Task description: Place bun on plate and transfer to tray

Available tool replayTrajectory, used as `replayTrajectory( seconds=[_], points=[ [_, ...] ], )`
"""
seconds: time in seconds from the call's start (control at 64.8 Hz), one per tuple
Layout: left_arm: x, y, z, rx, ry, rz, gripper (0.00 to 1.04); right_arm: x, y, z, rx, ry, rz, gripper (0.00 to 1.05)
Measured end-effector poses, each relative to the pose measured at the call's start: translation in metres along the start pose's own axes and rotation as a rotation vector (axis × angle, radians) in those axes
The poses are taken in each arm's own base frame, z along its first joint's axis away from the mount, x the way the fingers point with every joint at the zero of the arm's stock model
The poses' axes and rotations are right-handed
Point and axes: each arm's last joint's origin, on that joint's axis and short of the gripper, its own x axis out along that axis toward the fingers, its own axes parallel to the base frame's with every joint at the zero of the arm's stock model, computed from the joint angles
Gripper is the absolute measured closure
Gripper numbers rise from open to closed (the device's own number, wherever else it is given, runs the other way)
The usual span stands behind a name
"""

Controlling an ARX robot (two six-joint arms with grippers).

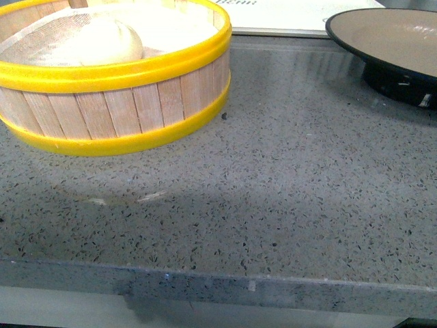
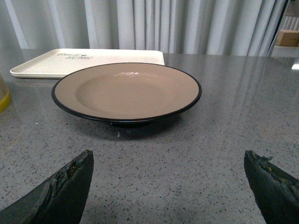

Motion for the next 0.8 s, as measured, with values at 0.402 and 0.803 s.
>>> replayTrajectory(
  seconds=[0.402,0.803],
  points=[
    [0.003,0.001,-0.003,0.006,0.302,0.068,0.07,0.0,0.0,0.0,0.0,0.0,0.0,0.09],
    [0.037,0.007,0.086,-0.072,0.271,0.06,0.07,0.0,0.0,0.0,0.002,-0.001,0.0,0.09]
  ],
)
